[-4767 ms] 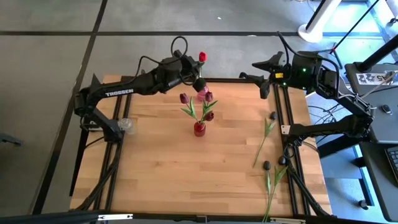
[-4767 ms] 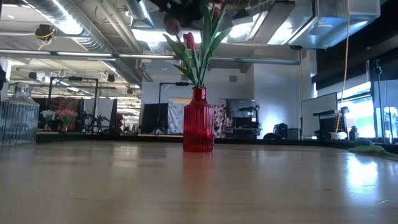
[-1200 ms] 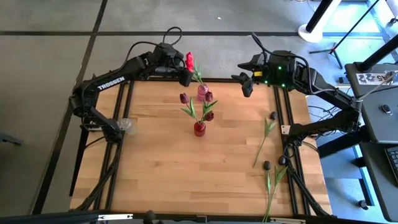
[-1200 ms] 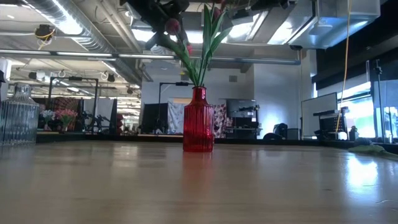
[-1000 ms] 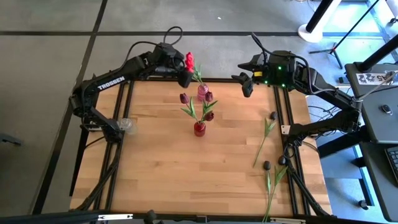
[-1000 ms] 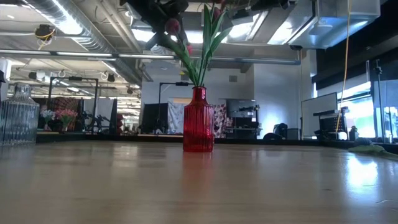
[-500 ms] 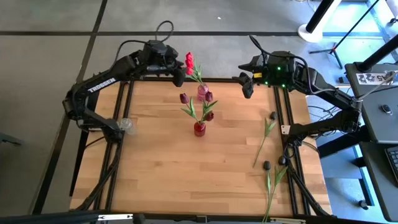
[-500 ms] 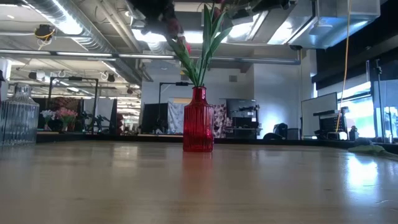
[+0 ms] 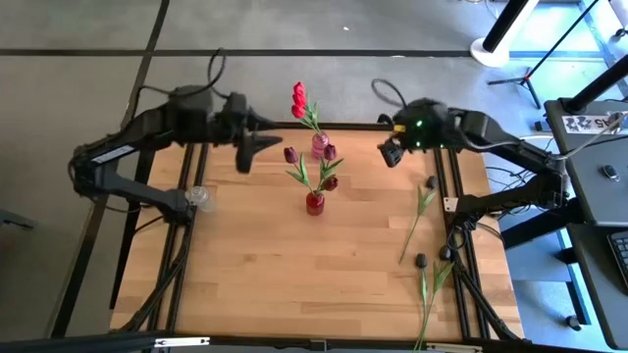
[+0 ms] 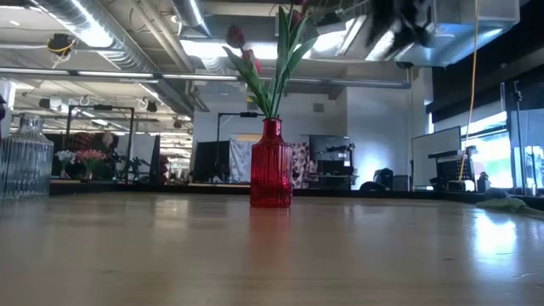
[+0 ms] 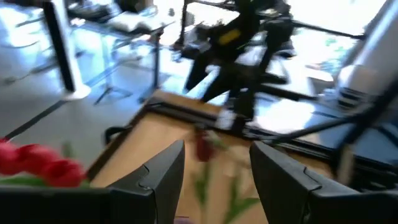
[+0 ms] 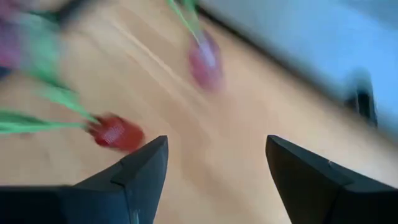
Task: Sort flowers into vase by color
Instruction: Put the top black flower into the transparent vase
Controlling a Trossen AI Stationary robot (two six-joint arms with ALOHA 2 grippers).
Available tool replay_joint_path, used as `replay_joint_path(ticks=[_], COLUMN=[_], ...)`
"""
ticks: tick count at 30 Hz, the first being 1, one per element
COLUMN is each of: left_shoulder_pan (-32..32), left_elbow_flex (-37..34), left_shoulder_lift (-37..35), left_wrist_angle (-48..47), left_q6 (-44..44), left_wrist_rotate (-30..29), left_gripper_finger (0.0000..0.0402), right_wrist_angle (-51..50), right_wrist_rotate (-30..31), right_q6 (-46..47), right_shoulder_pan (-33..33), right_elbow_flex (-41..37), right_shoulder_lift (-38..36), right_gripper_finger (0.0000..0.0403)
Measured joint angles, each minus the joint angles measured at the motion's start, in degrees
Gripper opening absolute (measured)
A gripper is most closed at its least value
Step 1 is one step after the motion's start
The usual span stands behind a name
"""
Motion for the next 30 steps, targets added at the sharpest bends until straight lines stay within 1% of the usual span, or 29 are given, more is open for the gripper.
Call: replay_joint_path(ticks=[4, 6, 7, 11, 13, 15, 17, 23, 27, 30], left_shoulder_pan=[-6.23, -8.85, -10.14, -15.02, -17.39, -19.92, -22.38, -27.84, -30.06, -31.18], left_elbow_flex=[0.0, 0.0, 0.0, -0.04, -0.05, -0.07, -0.11, -0.11, -0.11, -0.11], left_shoulder_lift=[-1.92, -1.9, -1.8, -1.34, -1.08, -0.73, -0.61, 0.29, 0.64, 0.73], left_wrist_angle=[0.71, 1.23, 1.29, 1.58, 1.53, 1.53, 1.55, 2.01, 1.92, 1.9], left_q6=[-0.04, -0.04, -0.04, -1.15, -2.37, -3.06, -3.08, -4.49, -5.24, -5.65], left_wrist_rotate=[-2.88, -3.5, -3.55, -5.61, -7.63, -9.58, -11.56, -17.65, -19.47, -20.03], left_gripper_finger=[0.018, 0.018, 0.018, 0.018, 0.018, 0.018, 0.018, 0.018, 0.018, 0.018], right_wrist_angle=[-11.83, -12.36, -11.3, -4.76, -4.19, -4.64, -3.37, -0.53, 2.43, 4.64], right_wrist_rotate=[2.23, 0.55, -0.6, -1.91, -0.89, 1.52, 1.98, 3.16, 2.88, 1.05], right_q6=[22.13, 30.01, 31.91, 34.87, 36.54, 39.31, 41.1, 42.42, 41.82, 40.61], right_shoulder_pan=[-1.6, -2.86, -3.45, -6.04, -8.09, -9.45, -10.29, -14.15, -17.37, -18.92], right_elbow_flex=[-6.84, -11.94, -14.8, -25.61, -29.81, -33.33, -36.61, -43.27, -46.7, -48.32], right_shoulder_lift=[0.15, 0.07, 0.1, 0.7, 2.22, 4.51, 6.92, 11.72, 12.1, 11.9], right_gripper_finger=[0.0269, 0.0269, 0.0269, 0.0269, 0.0265, 0.0252, 0.0234, 0.0188, 0.0172, 0.0161])
